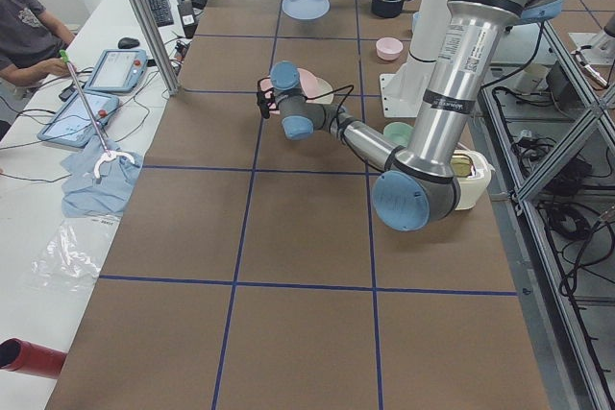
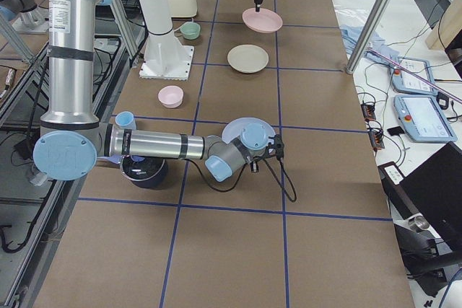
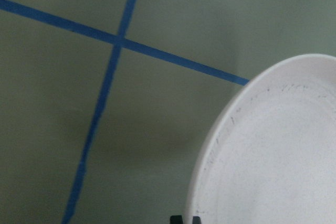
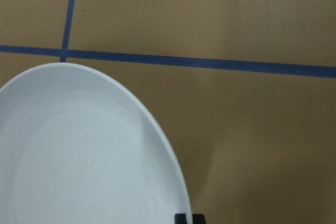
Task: Stack three plates with pink and blue
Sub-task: 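Carry the pink plate with the left gripper onto the cream plate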
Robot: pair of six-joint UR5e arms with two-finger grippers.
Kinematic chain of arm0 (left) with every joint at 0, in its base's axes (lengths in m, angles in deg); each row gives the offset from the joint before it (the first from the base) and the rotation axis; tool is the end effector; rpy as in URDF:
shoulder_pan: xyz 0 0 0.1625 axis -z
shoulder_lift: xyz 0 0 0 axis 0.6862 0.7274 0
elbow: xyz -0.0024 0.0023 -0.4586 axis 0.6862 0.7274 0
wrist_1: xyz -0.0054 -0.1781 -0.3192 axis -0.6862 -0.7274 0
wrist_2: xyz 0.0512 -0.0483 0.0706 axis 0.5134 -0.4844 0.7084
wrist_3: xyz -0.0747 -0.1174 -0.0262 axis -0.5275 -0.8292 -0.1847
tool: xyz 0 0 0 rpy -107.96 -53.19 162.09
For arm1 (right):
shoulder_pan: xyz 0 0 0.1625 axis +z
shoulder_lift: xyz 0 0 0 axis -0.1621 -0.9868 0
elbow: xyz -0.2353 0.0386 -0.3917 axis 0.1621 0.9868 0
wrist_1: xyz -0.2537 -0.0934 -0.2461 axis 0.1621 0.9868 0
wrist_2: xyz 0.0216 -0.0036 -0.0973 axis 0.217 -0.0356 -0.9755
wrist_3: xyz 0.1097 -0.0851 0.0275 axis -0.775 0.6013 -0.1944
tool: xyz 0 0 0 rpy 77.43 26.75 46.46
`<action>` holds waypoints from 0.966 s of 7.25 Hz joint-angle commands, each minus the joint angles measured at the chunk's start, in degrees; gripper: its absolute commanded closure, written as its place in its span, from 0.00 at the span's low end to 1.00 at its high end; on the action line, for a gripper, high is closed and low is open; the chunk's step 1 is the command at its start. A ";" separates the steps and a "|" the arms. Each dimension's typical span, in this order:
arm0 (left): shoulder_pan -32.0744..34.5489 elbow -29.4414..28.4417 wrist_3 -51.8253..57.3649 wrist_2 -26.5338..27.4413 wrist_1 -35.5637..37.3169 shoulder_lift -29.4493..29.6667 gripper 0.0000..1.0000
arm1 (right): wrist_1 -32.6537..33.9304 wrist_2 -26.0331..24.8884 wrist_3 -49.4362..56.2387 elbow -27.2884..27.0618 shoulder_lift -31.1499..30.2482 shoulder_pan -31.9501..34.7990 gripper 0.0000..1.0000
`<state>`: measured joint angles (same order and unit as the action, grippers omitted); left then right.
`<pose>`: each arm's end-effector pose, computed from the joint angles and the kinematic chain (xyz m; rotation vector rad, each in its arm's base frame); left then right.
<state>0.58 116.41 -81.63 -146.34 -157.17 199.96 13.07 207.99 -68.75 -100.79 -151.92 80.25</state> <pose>0.4054 -0.4458 0.3895 -0.1827 1.2820 -0.2626 -0.1287 -0.4218 0.6491 0.1190 -1.1102 -0.0726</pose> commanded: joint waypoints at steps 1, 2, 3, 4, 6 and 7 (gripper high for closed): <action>-6.35 -2.67 -4.36 5.20 0.13 4.93 1.00 | 0.00 2.03 -2.90 -0.35 1.66 0.88 1.00; -8.99 -2.85 -4.38 8.00 0.22 4.94 1.00 | 0.09 2.39 -2.99 -0.35 2.19 0.88 1.00; -9.89 -3.90 -4.38 8.38 0.22 4.94 1.00 | 0.17 2.39 -4.04 -1.22 2.29 0.88 1.00; -10.33 -4.34 -4.12 8.38 0.22 4.85 1.00 | 0.17 2.39 -7.27 -2.10 2.72 0.88 1.00; -10.51 -4.26 -3.85 8.29 0.22 4.59 0.76 | 0.17 2.48 -9.49 -2.98 3.17 0.88 1.00; -10.42 -3.30 -3.85 8.29 0.22 4.24 0.01 | 0.17 2.39 -9.58 -3.25 3.60 0.88 1.00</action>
<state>-9.84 112.41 -85.54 -138.03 -156.95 204.53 13.23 210.44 -77.86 -103.61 -148.73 81.13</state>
